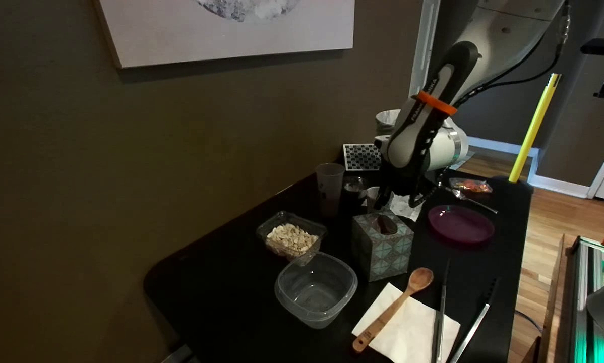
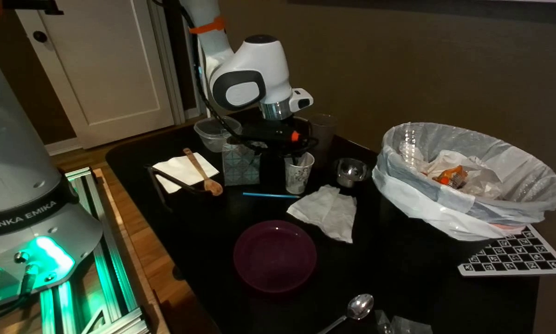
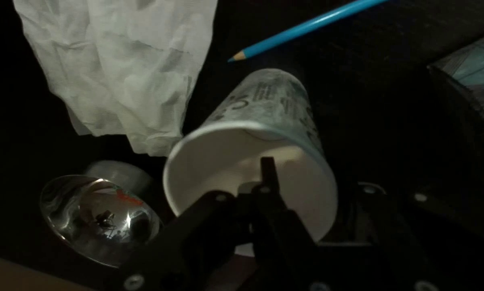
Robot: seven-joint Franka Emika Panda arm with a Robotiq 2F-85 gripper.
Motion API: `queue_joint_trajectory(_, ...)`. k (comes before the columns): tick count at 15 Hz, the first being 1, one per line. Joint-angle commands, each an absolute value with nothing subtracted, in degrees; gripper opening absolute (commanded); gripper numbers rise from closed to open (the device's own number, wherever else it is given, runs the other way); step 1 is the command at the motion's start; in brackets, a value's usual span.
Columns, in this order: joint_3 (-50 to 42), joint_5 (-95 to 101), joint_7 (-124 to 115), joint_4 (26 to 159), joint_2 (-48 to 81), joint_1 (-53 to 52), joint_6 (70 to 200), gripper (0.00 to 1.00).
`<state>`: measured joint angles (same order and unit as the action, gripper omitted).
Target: Put the paper cup in an upright position
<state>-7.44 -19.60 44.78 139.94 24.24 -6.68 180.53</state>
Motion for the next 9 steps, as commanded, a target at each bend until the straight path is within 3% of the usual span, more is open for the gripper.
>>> queue_joint_trajectory(1,-11.0,-7.8,32.1,141.6,21.6,-6.7,180.6,0.67)
queue_joint_trajectory(5,-12.0,0.1,21.8,141.4,17.2,-3.8,177.2,0.97)
queue_joint_trajectory(9,-6.3,0.3,17.7,141.1,12.6,3.0,172.8,1.00)
